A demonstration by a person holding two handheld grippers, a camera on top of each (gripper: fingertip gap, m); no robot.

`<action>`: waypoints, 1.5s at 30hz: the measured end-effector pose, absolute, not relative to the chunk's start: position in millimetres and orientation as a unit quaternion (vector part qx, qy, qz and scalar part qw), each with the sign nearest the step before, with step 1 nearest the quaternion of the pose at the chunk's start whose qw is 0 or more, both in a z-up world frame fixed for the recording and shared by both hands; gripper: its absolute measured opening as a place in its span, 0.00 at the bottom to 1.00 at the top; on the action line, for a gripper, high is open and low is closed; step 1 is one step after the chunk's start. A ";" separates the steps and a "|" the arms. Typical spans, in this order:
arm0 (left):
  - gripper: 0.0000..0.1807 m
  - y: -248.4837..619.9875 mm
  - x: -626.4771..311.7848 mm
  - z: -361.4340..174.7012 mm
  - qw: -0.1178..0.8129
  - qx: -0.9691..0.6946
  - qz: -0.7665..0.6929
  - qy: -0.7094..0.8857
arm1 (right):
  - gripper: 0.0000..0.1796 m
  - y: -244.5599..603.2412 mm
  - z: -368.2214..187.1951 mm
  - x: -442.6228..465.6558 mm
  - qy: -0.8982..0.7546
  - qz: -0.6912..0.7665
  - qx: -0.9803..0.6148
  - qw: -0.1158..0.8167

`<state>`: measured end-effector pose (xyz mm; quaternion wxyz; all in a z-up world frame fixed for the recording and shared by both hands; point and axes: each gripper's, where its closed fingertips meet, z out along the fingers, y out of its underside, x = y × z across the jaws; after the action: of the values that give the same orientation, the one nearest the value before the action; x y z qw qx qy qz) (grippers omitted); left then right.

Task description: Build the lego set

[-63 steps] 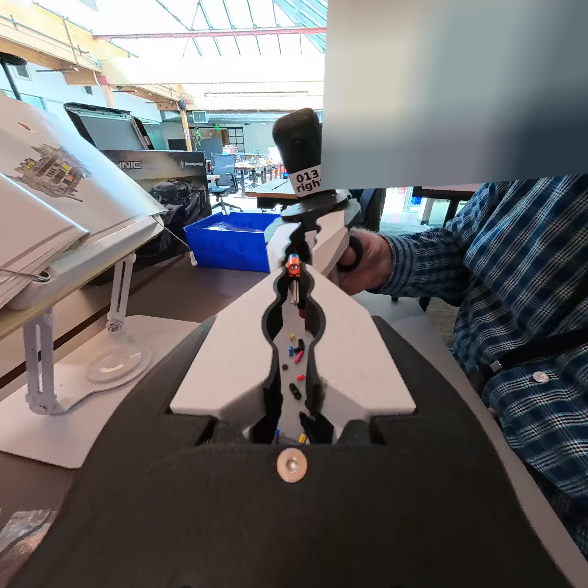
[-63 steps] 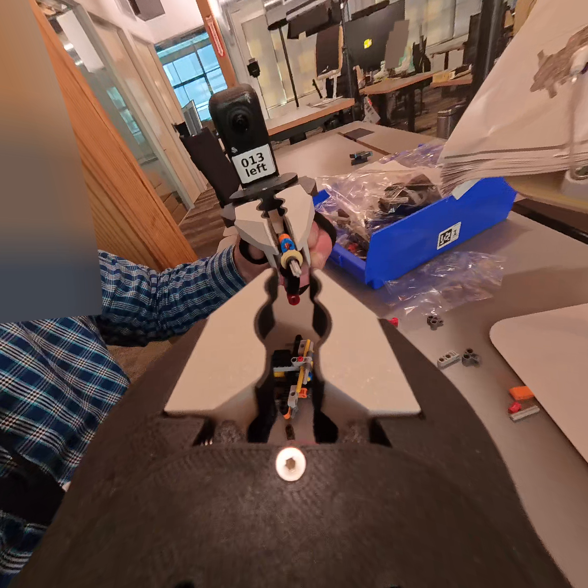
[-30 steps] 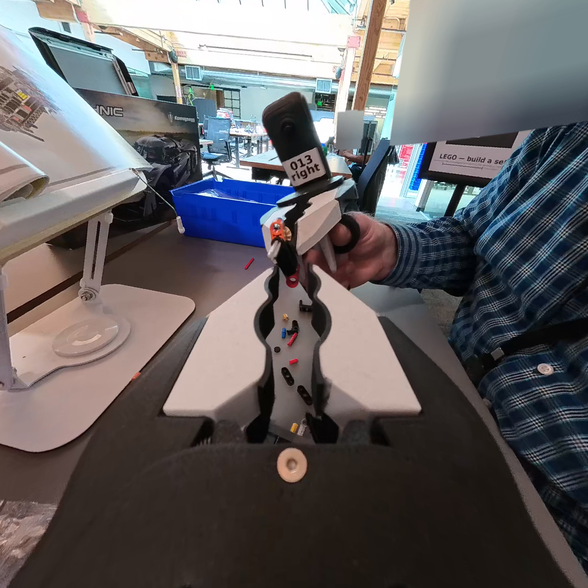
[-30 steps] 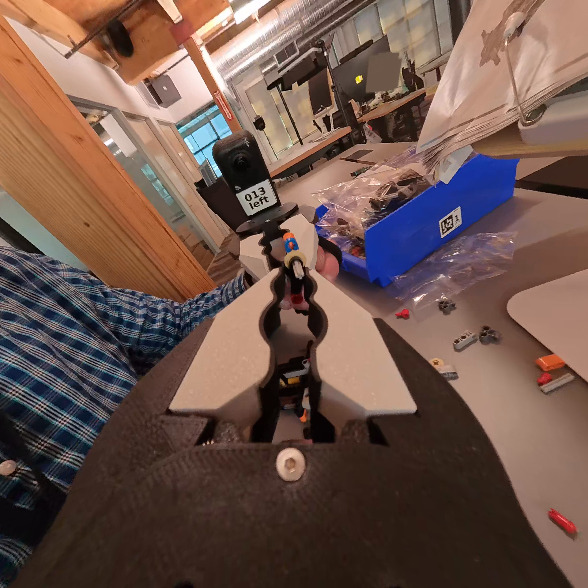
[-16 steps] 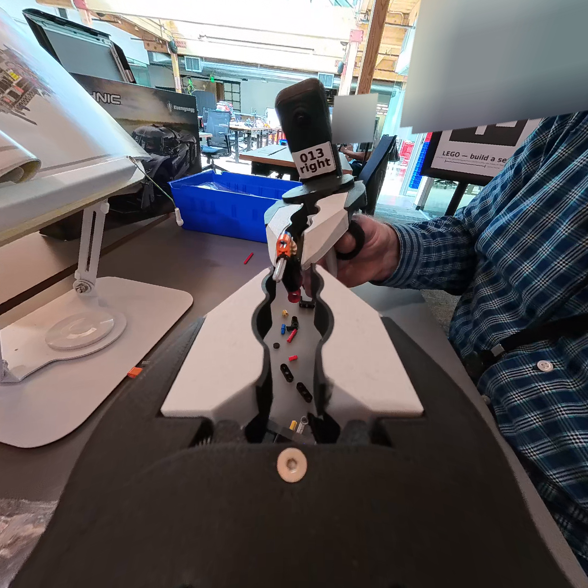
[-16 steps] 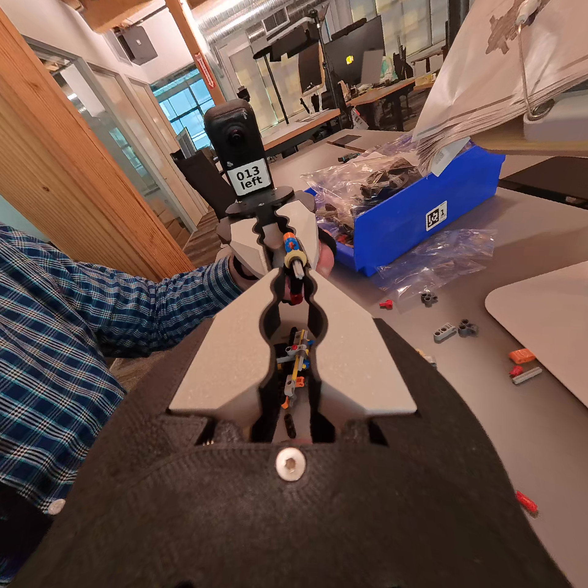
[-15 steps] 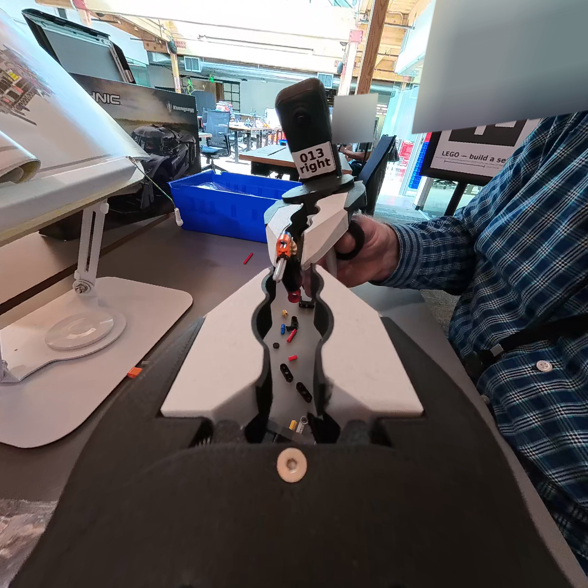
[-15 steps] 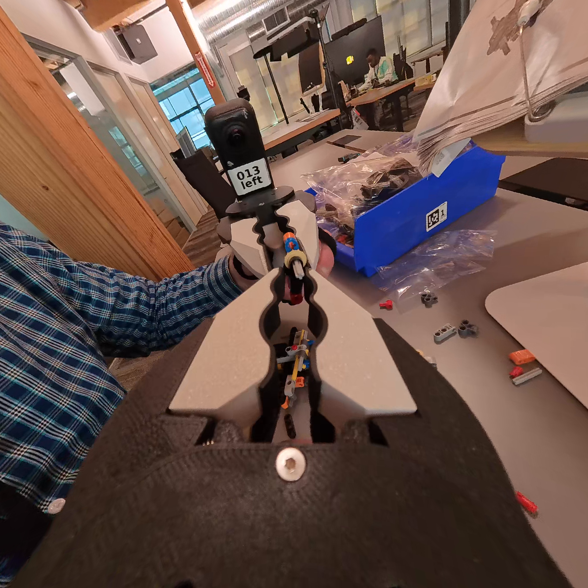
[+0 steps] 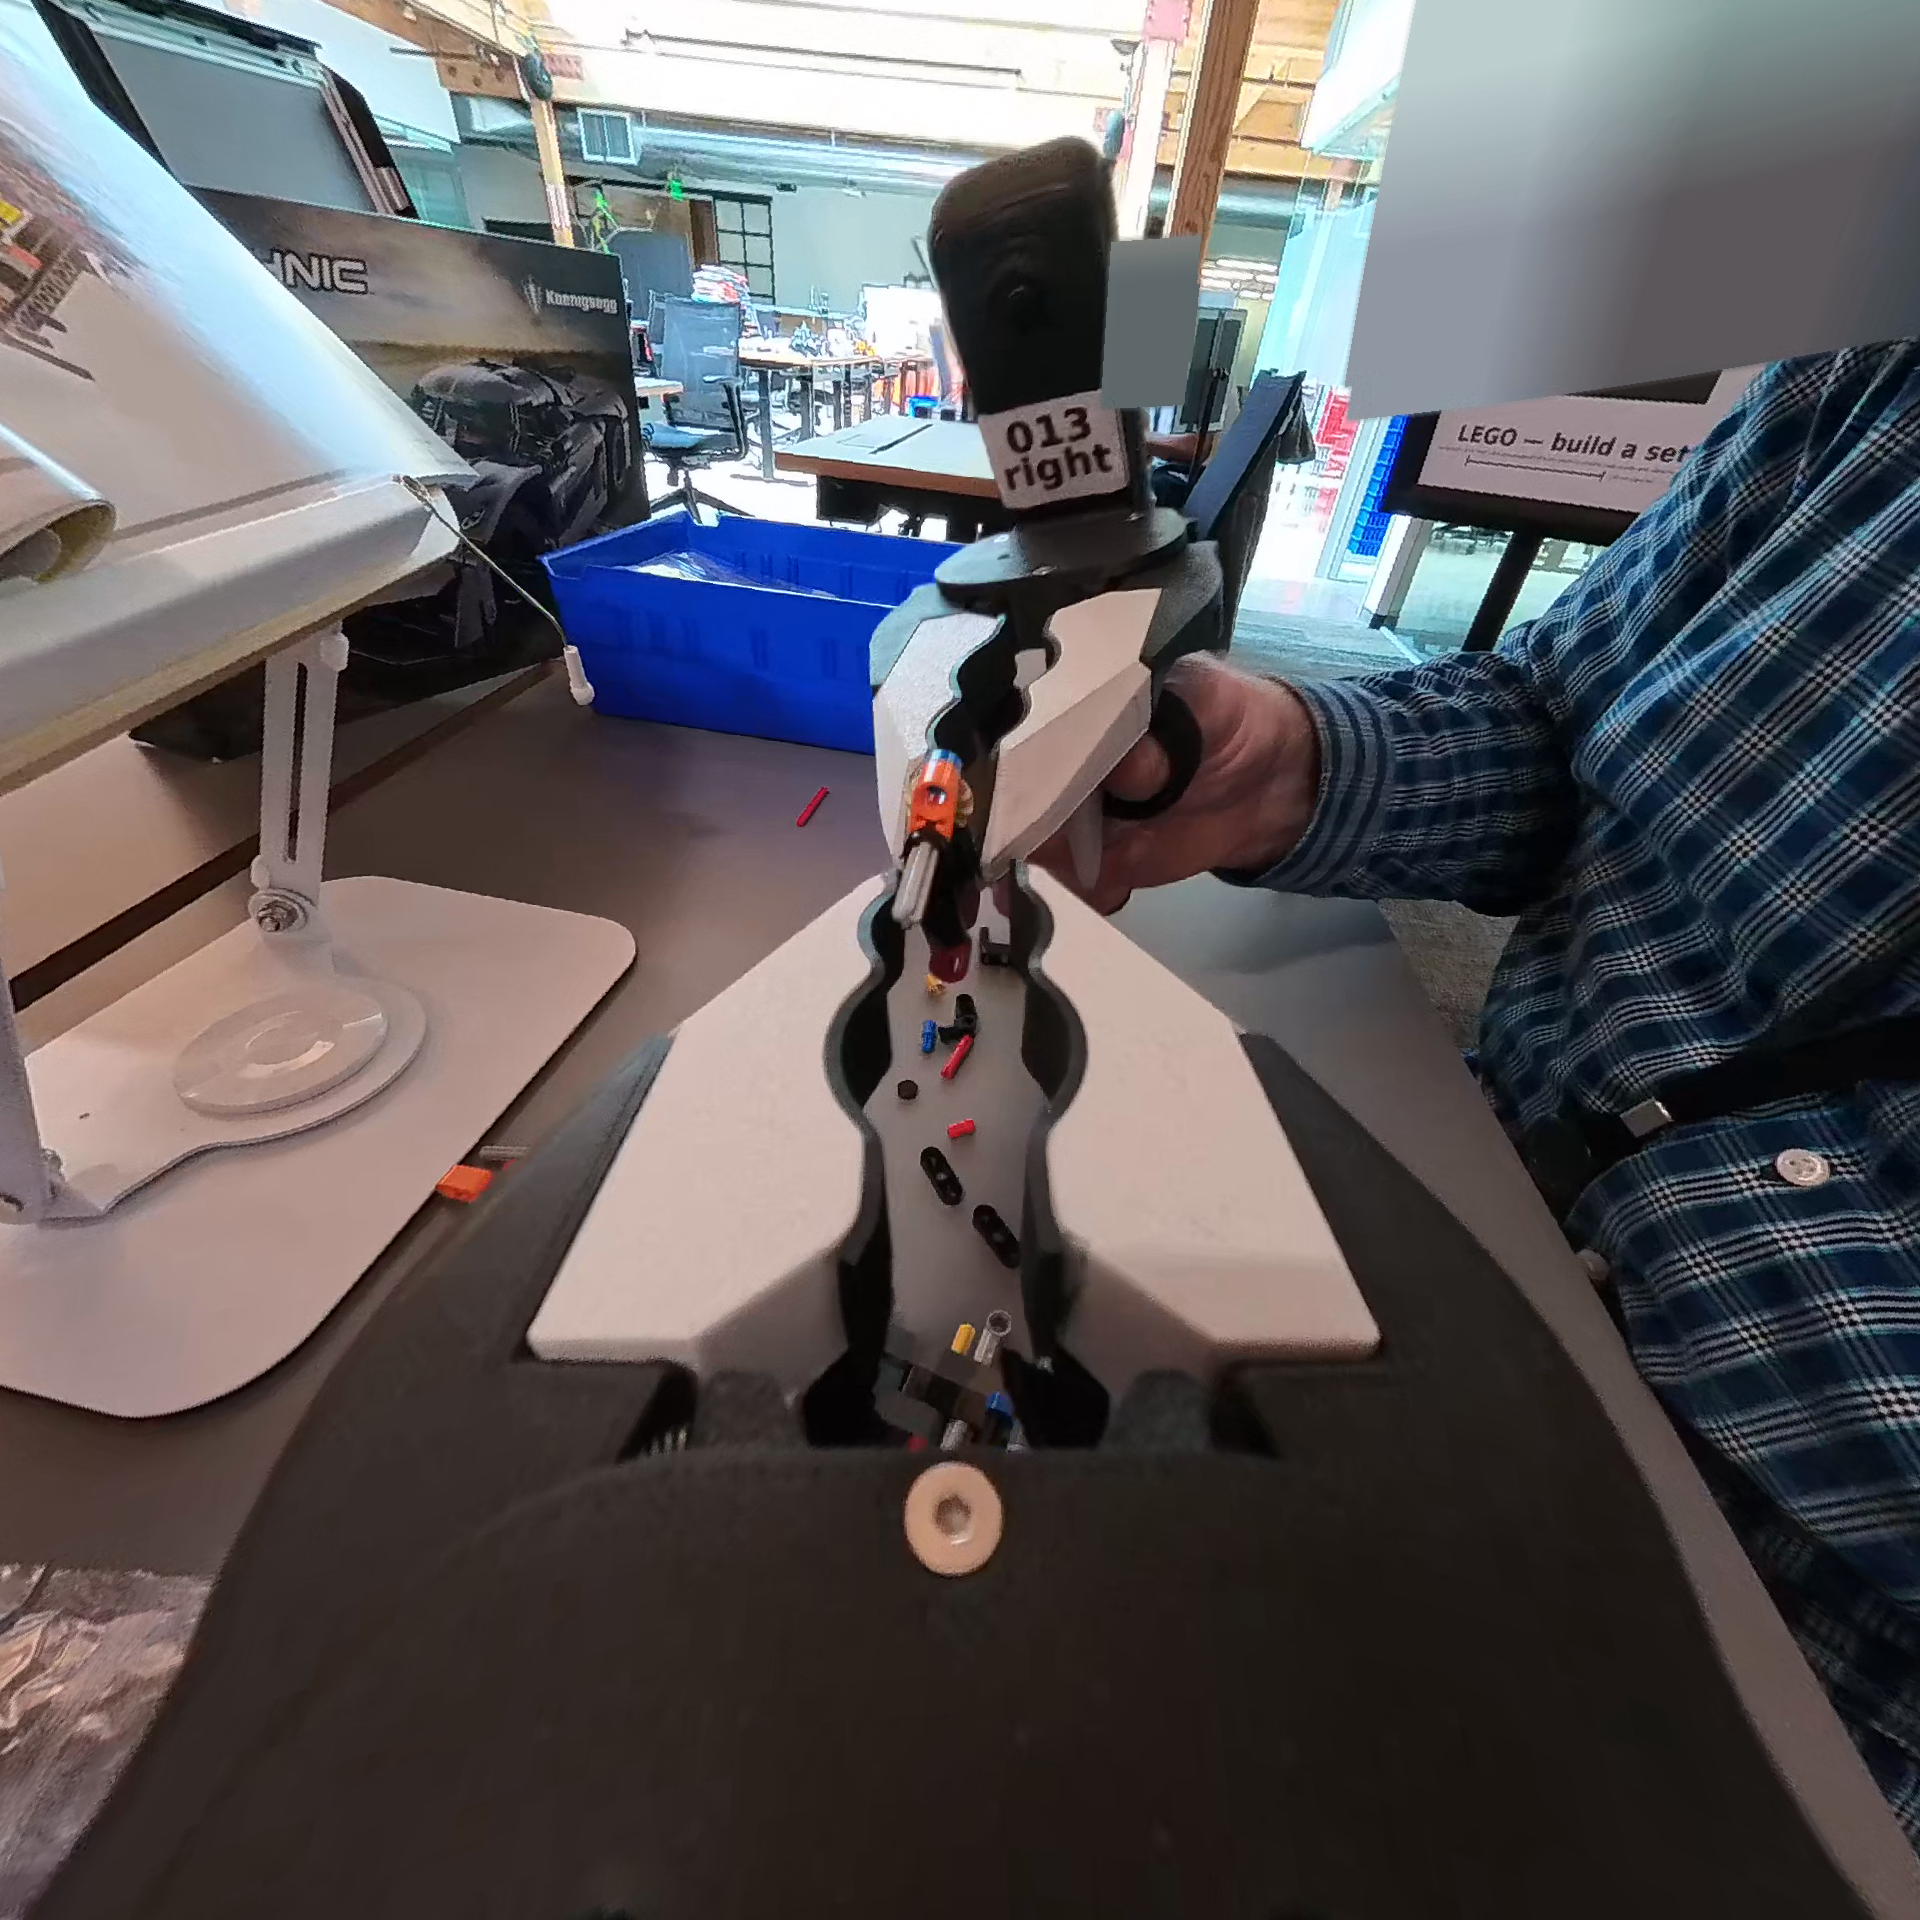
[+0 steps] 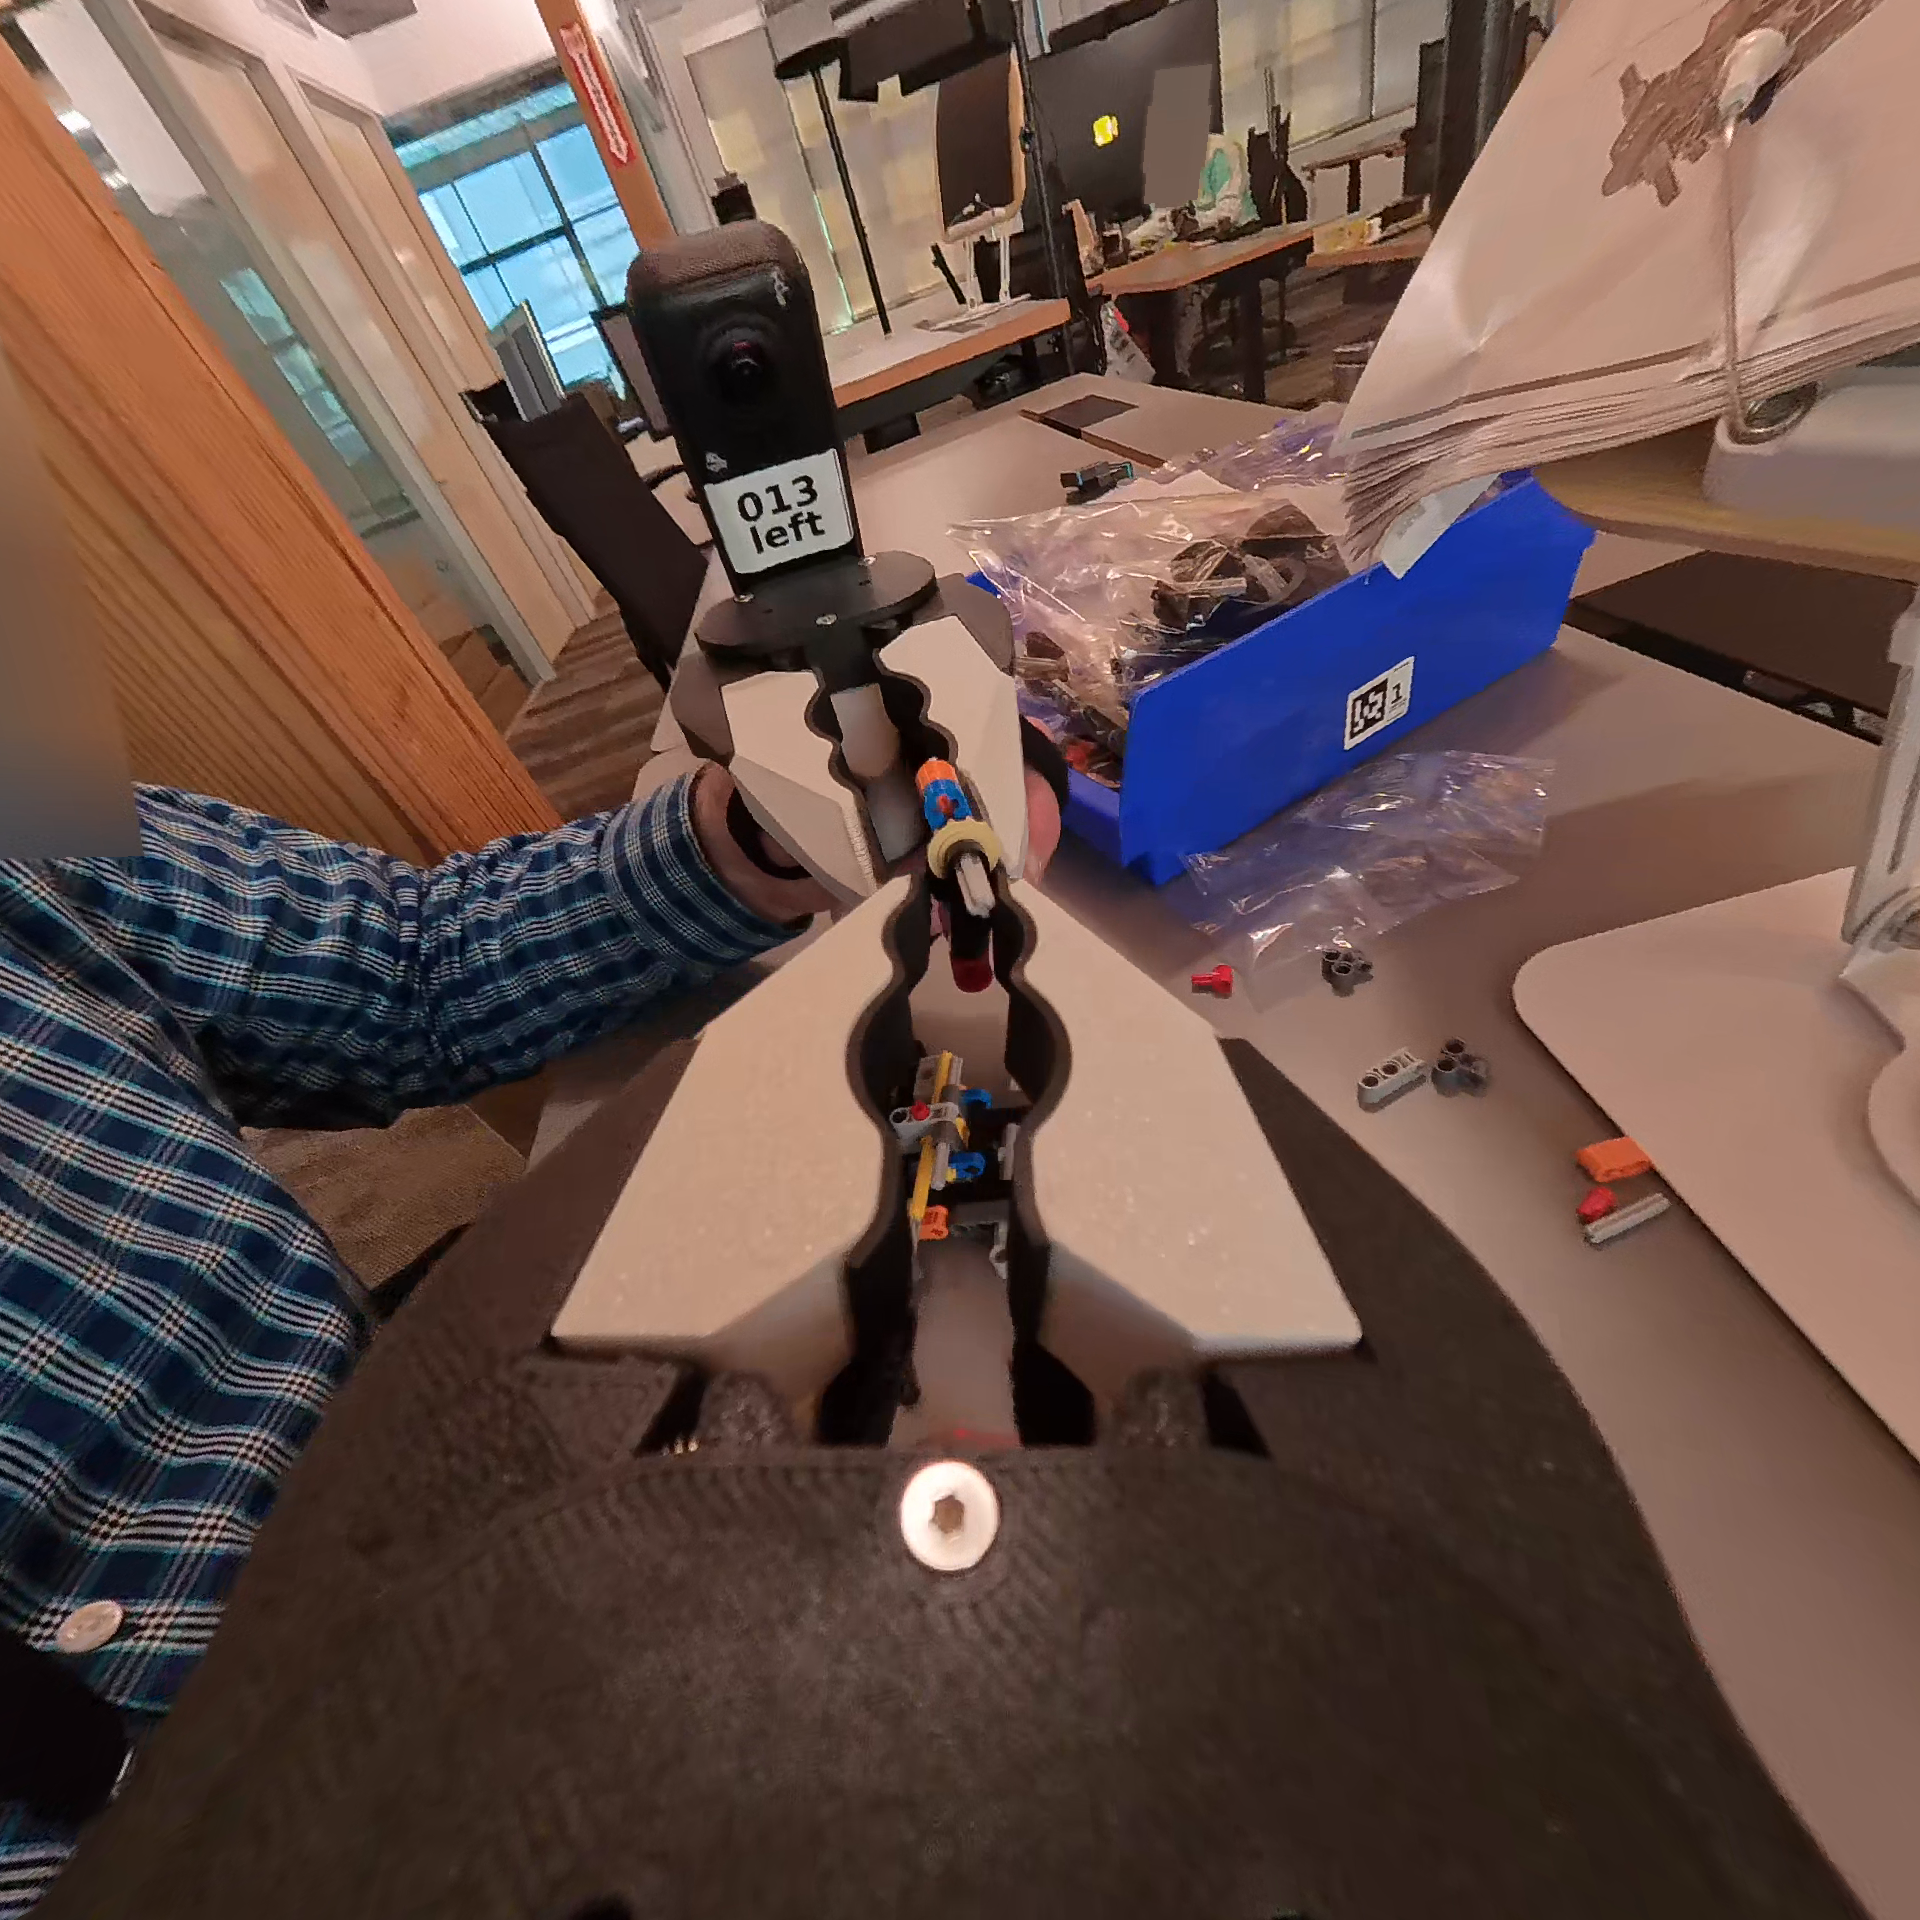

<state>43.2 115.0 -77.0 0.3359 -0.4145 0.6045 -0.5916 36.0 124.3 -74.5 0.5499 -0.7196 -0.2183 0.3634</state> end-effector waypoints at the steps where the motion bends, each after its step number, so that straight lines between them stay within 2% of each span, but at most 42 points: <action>1: 0.10 116.0 43.2 -76.8 0.339 -0.415 -0.589 0.604 | 0.05 124.8 -73.8 36.5 -0.218 0.359 -0.721 0.552; 9: 0.15 125.9 43.2 -75.2 0.393 -0.418 -0.542 0.615 | 0.05 131.7 -85.8 45.0 -0.302 0.136 -0.764 0.553; 27: 0.05 125.3 45.3 -75.8 0.607 -0.298 -0.234 0.698 | 0.05 128.6 -79.5 45.1 -0.434 -0.113 -0.701 0.554; 36: 0.03 125.1 44.3 -67.3 0.648 -0.271 -0.174 0.690 | 0.06 126.4 -66.2 47.9 -0.437 -0.125 -0.666 0.592; 45: 0.03 127.9 47.9 -76.0 0.638 -0.277 -0.156 0.701 | 0.04 120.9 -69.7 52.1 -0.475 -0.148 -0.658 0.565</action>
<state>47.9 127.9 -76.0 0.6384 -0.2766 0.7012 -0.1559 52.1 120.9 -69.7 0.5655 -0.6576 -0.4752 -0.1480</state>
